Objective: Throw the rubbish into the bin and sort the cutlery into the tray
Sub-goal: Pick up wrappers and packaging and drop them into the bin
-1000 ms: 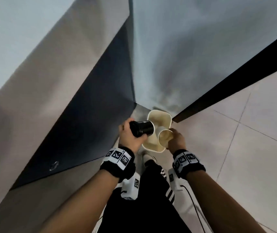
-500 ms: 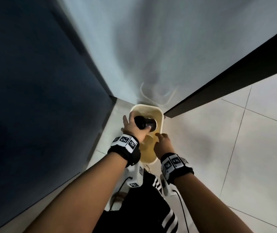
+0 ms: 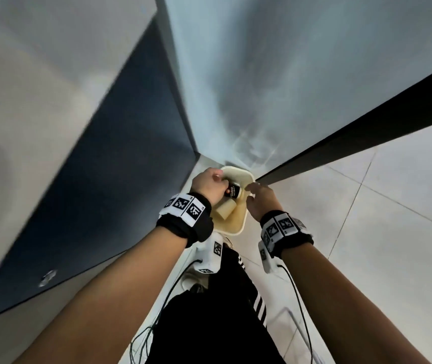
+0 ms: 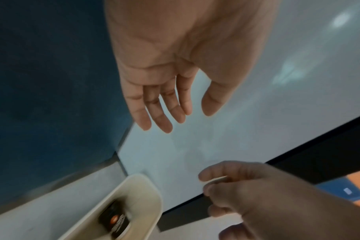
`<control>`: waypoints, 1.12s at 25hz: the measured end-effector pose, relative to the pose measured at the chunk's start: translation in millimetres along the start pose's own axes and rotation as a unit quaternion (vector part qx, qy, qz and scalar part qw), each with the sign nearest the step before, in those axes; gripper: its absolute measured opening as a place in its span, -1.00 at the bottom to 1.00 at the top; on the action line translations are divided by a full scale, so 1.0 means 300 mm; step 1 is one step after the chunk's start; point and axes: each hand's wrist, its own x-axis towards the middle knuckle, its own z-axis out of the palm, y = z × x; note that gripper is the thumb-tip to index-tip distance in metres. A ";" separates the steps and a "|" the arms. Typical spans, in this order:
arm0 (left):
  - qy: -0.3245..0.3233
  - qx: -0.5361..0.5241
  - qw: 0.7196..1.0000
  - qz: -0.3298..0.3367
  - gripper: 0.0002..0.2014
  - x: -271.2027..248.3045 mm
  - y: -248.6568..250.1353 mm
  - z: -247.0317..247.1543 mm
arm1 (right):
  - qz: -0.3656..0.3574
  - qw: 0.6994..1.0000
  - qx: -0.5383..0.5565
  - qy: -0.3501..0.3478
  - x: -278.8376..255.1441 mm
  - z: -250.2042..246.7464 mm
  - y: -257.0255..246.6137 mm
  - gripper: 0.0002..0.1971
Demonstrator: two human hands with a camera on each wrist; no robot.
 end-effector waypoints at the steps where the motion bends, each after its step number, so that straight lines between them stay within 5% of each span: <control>1: 0.009 -0.012 1.000 0.009 -0.64 -0.092 0.049 -0.064 | -0.017 1.000 -0.024 -0.011 -0.063 -0.059 -0.057 -0.62; 7: 0.057 -0.128 0.981 0.136 -0.65 -0.648 0.273 -0.402 | -0.153 0.981 -0.119 -0.026 -0.409 -0.359 -0.392 -0.65; 13: 0.256 -0.129 0.935 0.209 -0.63 -1.004 0.330 -0.807 | -0.322 0.939 -0.120 0.032 -0.604 -0.643 -0.798 -0.70; 19: 0.438 0.026 0.896 0.066 -0.47 -1.014 0.222 -1.143 | -0.443 0.887 -0.107 0.074 -0.522 -0.720 -1.255 -0.71; 25: 0.419 0.104 0.900 -0.056 -0.23 -0.924 0.172 -1.257 | -0.465 0.841 -0.273 0.049 -0.407 -0.603 -1.506 -0.35; 28: 0.400 0.134 0.903 -0.083 -0.14 -0.894 0.161 -1.264 | -0.413 0.857 -0.305 0.031 -0.383 -0.561 -1.532 -0.12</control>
